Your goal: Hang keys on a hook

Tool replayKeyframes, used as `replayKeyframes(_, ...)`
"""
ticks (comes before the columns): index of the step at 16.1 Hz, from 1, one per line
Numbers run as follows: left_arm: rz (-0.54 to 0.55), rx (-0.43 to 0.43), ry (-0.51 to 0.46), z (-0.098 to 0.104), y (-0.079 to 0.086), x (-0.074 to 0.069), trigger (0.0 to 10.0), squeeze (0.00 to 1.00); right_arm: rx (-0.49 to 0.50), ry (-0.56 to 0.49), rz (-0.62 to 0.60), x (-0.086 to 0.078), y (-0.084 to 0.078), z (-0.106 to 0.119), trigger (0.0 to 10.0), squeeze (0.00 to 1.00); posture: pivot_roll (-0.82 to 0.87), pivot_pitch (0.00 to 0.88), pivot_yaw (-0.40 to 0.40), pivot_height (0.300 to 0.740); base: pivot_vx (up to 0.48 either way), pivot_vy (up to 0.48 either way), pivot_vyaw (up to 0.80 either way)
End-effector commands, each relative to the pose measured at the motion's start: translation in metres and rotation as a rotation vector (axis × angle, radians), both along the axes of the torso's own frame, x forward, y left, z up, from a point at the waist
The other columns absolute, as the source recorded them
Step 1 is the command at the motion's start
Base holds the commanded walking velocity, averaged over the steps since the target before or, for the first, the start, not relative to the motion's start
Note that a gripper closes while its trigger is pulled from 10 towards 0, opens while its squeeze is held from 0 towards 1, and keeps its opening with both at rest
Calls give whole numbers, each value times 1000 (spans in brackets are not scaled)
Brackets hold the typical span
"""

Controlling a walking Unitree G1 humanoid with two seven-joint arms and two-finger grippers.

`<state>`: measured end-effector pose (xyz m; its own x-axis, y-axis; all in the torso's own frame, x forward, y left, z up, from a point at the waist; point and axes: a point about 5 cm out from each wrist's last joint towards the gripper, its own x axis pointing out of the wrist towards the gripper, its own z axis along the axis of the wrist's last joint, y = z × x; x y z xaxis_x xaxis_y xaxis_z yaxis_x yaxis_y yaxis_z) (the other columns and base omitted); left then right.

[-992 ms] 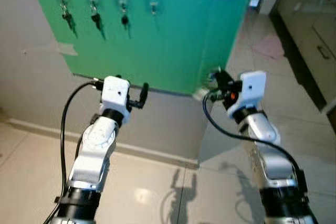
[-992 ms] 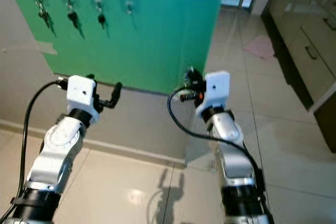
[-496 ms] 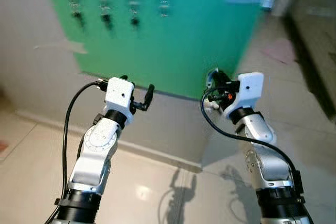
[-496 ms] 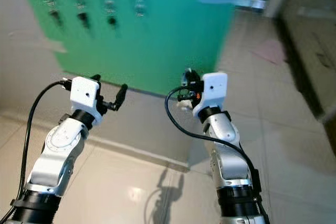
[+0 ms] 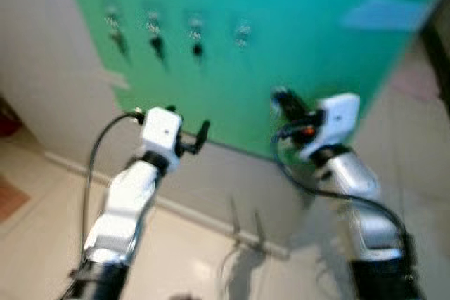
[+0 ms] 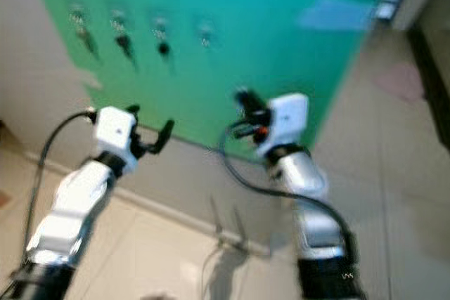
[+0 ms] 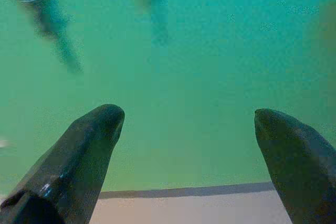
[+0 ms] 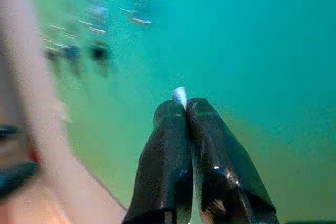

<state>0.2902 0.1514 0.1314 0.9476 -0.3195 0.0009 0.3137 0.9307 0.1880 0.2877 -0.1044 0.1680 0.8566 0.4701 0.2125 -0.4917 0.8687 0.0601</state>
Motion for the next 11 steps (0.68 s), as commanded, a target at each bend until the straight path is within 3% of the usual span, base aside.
replayKeyframes(1,-44,-8,-13,4,-12,-1,10000,0,0,-11,-13,-1,-12,3,10000,0,-94,0,19,740,330,0,0)
replayKeyframes(5,-98,-7,-4,3,-15,-9,10000,0,50,-49,55,-3,-9,17,10000,0,-87,0,13,740,0,0,0)
replayKeyframes(7,-111,-16,7,3,-15,-9,10000,0,40,-76,146,-8,-1,22,10000,0,-84,0,10,740,0,0,0)
replayKeyframes(11,-115,9,0,5,-11,-9,10000,0,63,-100,210,-8,6,32,10000,0,-74,0,5,740,0,0,0)
